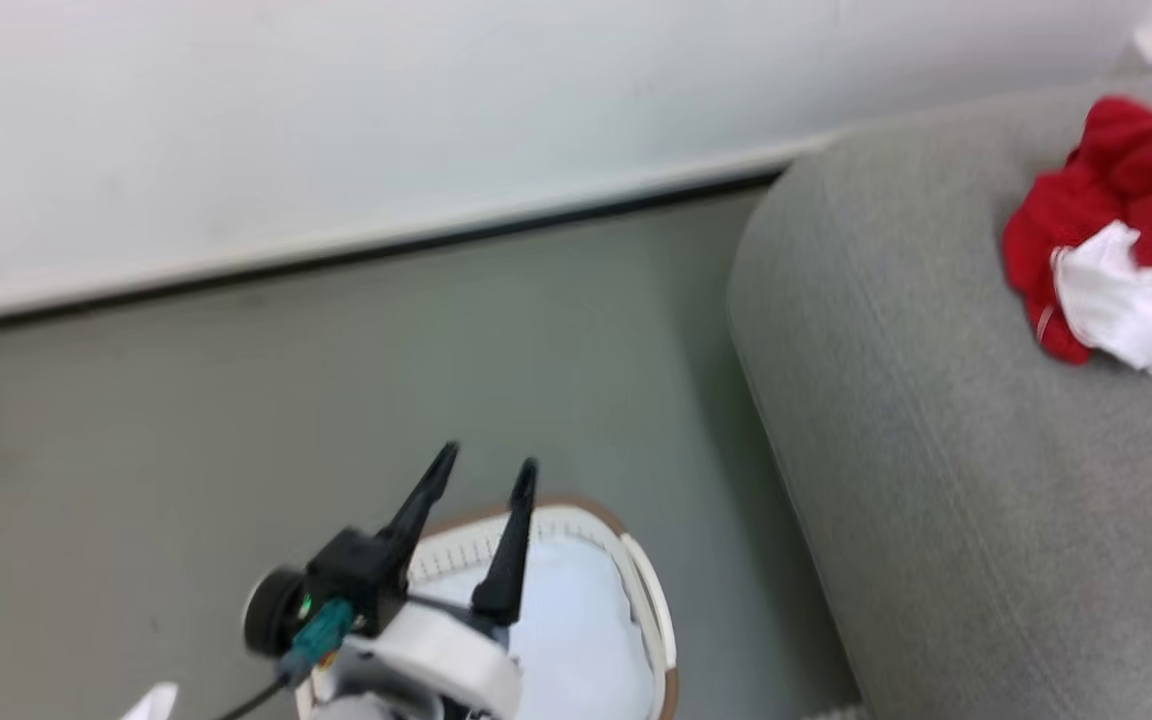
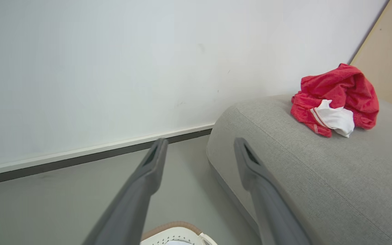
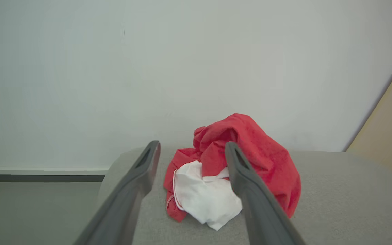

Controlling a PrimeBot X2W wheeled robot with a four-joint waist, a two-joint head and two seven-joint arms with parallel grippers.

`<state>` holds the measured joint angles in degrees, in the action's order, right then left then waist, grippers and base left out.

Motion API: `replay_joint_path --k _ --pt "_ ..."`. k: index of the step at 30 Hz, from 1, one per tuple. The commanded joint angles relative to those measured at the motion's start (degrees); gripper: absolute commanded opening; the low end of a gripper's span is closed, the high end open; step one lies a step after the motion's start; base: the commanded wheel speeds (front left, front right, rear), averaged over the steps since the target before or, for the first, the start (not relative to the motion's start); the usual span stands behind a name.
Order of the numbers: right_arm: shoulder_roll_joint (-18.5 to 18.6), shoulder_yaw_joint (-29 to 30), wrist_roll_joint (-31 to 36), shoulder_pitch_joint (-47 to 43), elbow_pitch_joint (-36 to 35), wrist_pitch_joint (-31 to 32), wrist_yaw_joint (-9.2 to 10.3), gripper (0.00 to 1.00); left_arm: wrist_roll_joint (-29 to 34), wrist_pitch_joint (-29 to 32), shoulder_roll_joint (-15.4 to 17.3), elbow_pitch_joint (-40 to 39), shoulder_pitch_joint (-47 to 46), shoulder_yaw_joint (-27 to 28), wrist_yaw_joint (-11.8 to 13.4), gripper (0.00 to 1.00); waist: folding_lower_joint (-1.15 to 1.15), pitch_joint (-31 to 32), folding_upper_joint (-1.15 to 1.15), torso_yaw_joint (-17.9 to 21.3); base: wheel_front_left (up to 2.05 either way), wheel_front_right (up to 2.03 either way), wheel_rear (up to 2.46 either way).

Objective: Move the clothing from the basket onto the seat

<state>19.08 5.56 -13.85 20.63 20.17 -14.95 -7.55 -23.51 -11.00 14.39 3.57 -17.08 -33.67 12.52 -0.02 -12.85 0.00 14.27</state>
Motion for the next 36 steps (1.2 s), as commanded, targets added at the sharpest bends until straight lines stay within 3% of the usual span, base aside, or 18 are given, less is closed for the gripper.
replay_joint_path --k 1,7,16,27,36 --pt "-0.21 -0.25 0.51 -1.89 -0.73 -0.12 0.13 1.0 -0.95 -0.65 0.19 0.64 1.6 0.34 0.26 1.0 0.02 5.83 0.0 -1.81 0.0 0.0 0.0" --pt "-3.96 -2.64 2.68 -10.55 -4.66 -0.13 0.14 1.0 -2.43 -3.41 0.23 4.33 7.57 2.75 1.06 1.0 0.02 12.13 0.0 -3.62 0.0 0.0 0.0" --pt "-9.02 -7.74 4.98 -19.87 -7.87 -0.12 0.13 1.0 0.06 -4.14 -0.65 4.84 15.08 10.08 2.1 1.0 0.02 15.21 0.0 -6.36 0.0 0.0 0.0" --pt "-12.01 -9.85 4.59 -21.92 -6.18 -0.12 0.13 1.0 4.6 -4.14 -5.06 5.0 21.63 17.6 -0.64 1.0 0.02 16.9 0.0 -9.08 0.0 0.0 0.0" --pt "-12.85 -10.07 4.05 -19.95 -4.21 -0.12 0.13 1.0 7.81 -4.15 -7.55 5.7 21.94 20.57 -3.32 1.0 0.02 16.95 0.0 -10.8 0.0 0.0 0.0"
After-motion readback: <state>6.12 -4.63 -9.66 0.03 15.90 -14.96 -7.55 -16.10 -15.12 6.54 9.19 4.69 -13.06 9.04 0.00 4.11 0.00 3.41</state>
